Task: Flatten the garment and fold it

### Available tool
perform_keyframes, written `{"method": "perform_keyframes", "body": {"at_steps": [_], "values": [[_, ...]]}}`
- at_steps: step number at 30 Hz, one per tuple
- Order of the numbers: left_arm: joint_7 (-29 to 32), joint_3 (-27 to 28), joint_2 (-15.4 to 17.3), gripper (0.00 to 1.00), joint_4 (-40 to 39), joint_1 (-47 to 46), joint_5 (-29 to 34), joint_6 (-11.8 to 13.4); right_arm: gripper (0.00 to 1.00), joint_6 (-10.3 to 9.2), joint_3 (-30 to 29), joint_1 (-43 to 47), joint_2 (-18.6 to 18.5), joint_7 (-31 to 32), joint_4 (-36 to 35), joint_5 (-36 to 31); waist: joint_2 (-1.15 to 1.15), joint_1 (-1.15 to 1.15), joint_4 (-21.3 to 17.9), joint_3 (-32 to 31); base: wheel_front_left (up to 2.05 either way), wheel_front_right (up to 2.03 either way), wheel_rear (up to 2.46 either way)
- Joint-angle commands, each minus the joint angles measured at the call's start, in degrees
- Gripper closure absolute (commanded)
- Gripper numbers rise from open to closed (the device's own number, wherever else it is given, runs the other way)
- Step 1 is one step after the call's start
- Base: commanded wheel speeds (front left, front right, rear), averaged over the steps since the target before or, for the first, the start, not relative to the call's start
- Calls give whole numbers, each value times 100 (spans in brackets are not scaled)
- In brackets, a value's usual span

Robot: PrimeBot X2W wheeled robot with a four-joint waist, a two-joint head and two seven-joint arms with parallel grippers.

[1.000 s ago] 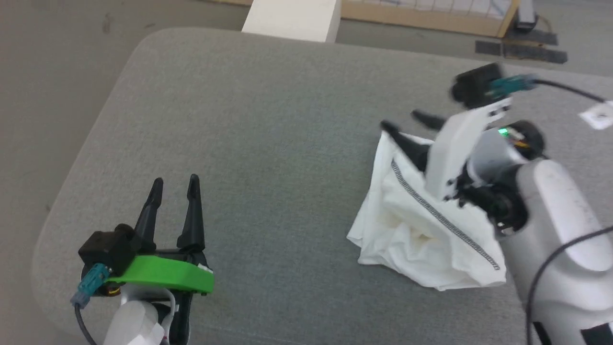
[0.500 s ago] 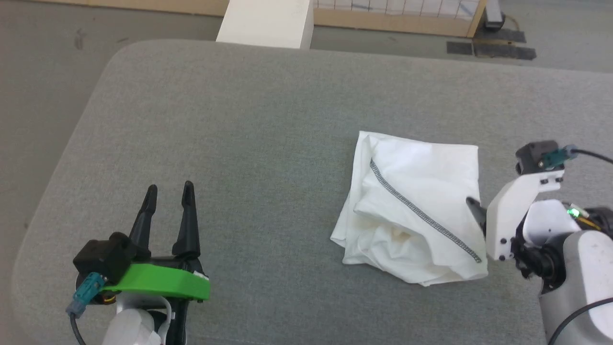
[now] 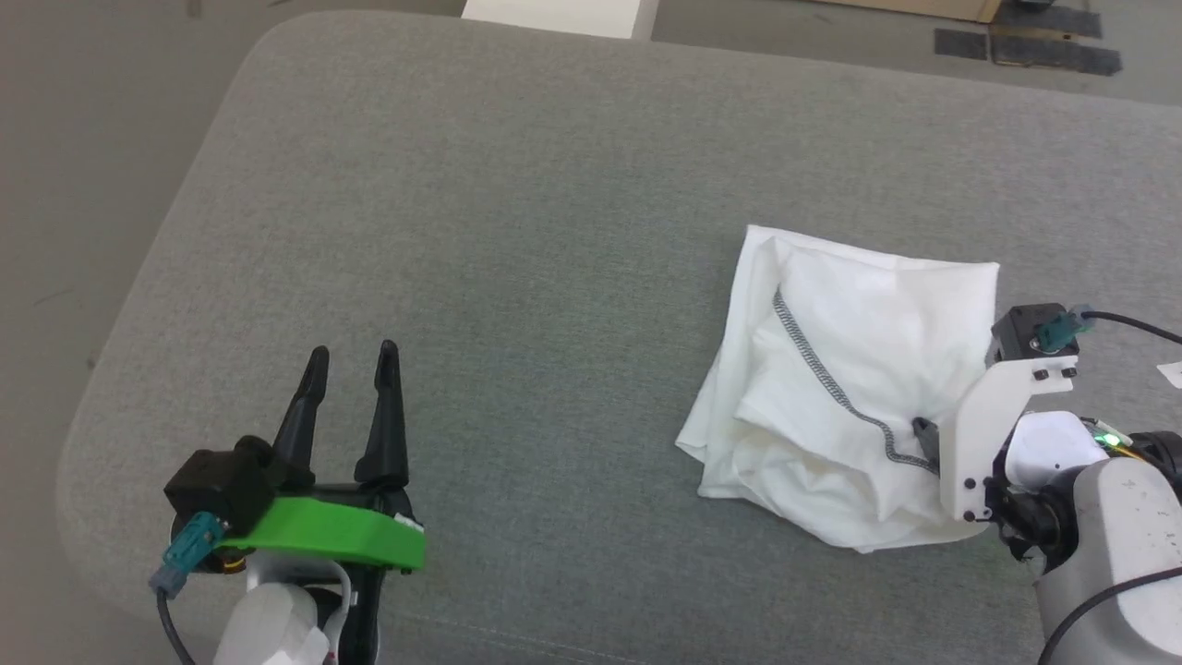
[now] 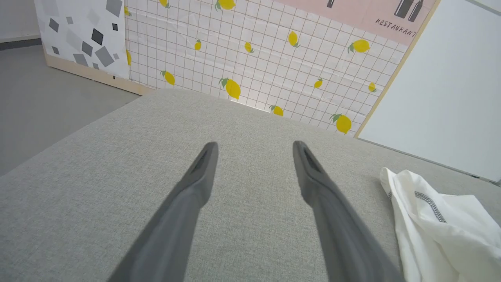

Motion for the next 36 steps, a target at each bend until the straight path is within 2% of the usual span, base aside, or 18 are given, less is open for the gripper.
{"method": "perform_keyframes", "body": {"at_steps": [1,2,3,4,5,10,13,17,24,30,36], "values": [[-22,-9,10,0,26,-144,-97,-40,0,-8,52,72,30,5,200,-21,0,0,78,58,0,0,0],[-22,-21,12,0,38,-154,-104,-40,0,-8,41,72,22,15,272,-3,0,0,95,54,0,0,0],[-22,-30,12,0,45,-157,-106,-40,62,-8,29,68,17,9,314,12,0,0,106,47,0,0,0],[-22,-39,10,0,51,-156,-103,-40,89,-8,38,61,-13,-40,341,21,0,0,121,32,0,0,0],[-22,-41,8,0,55,-153,-101,-40,100,-8,55,58,-46,-71,360,30,0,0,128,20,0,0,0],[-22,-11,3,0,68,-112,-85,-40,100,-8,283,20,-355,-211,269,132,0,0,77,-87,0,0,0],[-22,59,5,0,19,-57,-76,-40,100,-8,624,-11,-665,-242,5,283,0,0,-105,-137,0,0,0],[-22,137,54,0,-32,12,-89,-40,100,-8,1217,-94,-1192,-138,-389,563,0,0,-558,-143,0,0,0],[-22,193,82,0,-171,-2,-69,-40,100,-8,2256,-463,-2255,10,-725,1054,0,0,-1623,31,0,0,0],[-22,271,180,0,-364,-198,-13,-40,100,-8,2646,-982,-2730,-225,-573,1245,0,0,-2358,438,0,0,0],[-22,395,336,0,-648,-418,72,-39,100,-8,2722,-1359,-3197,-515,-165,1183,0,0,-2615,1024,0,0,0]]}}
